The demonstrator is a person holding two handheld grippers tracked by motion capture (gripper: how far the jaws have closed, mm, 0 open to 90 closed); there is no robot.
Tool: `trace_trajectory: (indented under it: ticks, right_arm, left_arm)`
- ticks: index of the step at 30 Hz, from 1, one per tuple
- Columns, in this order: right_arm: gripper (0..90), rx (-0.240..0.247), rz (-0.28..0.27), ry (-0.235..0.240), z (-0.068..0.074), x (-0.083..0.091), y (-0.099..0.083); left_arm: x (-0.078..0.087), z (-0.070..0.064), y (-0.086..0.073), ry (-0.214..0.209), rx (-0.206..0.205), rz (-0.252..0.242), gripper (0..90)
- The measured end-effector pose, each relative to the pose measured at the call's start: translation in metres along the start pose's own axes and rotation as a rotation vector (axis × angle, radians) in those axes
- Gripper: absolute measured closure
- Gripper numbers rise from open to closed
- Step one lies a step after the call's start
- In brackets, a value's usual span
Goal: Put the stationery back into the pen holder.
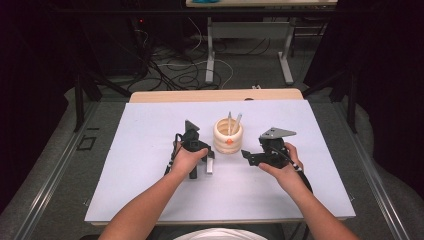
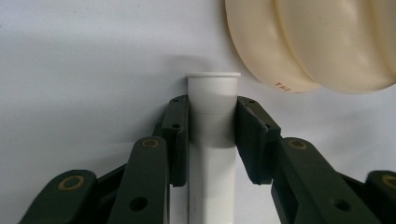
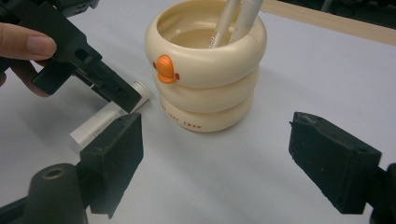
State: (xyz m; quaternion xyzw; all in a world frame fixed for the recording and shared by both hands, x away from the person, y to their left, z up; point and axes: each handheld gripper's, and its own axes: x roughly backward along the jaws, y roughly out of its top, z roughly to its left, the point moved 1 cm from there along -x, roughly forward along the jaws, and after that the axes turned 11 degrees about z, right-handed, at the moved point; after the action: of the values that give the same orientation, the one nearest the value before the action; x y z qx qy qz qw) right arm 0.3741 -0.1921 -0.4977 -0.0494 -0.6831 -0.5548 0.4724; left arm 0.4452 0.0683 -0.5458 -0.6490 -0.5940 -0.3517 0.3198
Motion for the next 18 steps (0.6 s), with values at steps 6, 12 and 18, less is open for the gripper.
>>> trace_trajectory:
  ticks: [6,12,18]
  right_arm:
    - [17.5,-0.001,-0.003,-0.006,0.000,0.000,0.000]
    - [17.4,0.004,0.003,-0.006,0.001,0.000,0.000]
    - [17.4,0.009,0.002,-0.005,0.002,-0.001,0.000]
  left_arm:
    - [0.001,0.003,-0.003,-0.012,-0.034,0.003,66.9]
    - [0.002,0.006,-0.009,-0.058,-0.034,-0.040,66.9]
    - [0.006,0.010,-0.017,-0.075,-0.114,-0.084,66.9]
